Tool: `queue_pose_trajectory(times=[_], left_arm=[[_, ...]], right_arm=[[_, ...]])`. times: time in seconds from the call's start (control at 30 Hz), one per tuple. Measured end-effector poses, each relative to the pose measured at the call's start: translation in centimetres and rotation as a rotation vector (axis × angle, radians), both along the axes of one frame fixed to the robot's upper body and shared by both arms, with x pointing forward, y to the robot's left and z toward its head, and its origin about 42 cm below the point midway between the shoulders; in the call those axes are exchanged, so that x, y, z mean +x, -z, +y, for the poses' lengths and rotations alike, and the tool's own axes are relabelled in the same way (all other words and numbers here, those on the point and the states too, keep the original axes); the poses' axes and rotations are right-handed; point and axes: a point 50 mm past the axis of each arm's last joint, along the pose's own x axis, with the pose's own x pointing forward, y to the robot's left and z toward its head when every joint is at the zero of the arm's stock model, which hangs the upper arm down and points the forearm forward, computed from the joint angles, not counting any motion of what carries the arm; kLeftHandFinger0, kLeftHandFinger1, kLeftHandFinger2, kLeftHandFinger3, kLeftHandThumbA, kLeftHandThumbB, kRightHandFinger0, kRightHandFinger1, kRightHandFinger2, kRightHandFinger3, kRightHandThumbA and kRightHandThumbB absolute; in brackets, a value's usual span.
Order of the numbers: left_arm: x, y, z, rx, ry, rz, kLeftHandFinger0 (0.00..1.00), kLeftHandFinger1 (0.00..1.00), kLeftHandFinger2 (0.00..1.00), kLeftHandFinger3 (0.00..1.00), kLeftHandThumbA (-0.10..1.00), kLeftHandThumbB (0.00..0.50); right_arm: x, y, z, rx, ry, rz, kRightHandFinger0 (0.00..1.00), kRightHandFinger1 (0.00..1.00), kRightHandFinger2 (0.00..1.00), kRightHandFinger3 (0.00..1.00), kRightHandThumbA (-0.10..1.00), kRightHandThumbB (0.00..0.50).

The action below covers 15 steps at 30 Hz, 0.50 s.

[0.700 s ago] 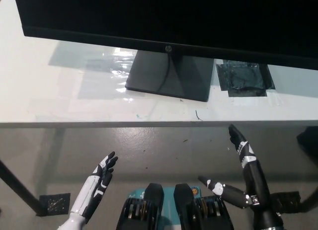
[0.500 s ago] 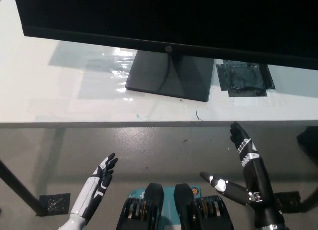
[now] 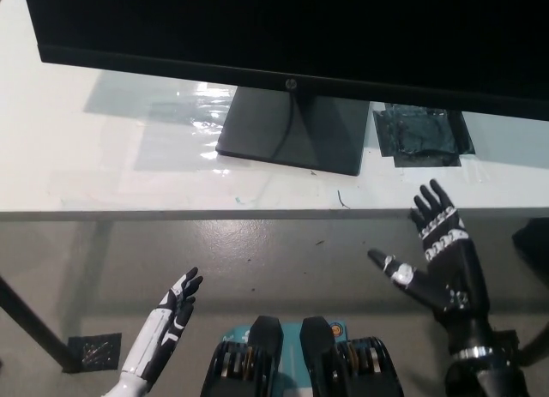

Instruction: The monitor is being placed at the center of the desk and the robot uses its right hand to grab on the right side of the monitor and tilt the angle of the montior sideways.

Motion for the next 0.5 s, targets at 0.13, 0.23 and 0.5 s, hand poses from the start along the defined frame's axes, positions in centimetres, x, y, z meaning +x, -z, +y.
queue_pose_trajectory(times=[0.13, 0.23, 0.5], left_arm=[[0.0, 0.0, 0.0, 0.000, 0.000, 0.000, 1.00, 1.00, 1.00, 1.00, 1.00, 0.375], [0.0, 0.0, 0.0, 0.000, 0.000, 0.001, 1.00, 1.00, 1.00, 1.00, 1.00, 0.369], [-0.2, 0.1, 0.0, 0.000, -0.001, 0.005, 1.00, 1.00, 1.00, 1.00, 1.00, 0.363]], right_arm=[[1.3, -0.9, -0.1, 0.087, 0.000, 0.018, 1.00, 1.00, 1.00, 1.00, 1.00, 0.366], [2.4, -1.6, -0.2, 0.157, -0.003, 0.032, 1.00, 1.00, 1.00, 1.00, 1.00, 0.355], [4.8, -2.7, -0.5, 0.357, -0.021, 0.080, 1.00, 1.00, 1.00, 1.00, 1.00, 0.363]])
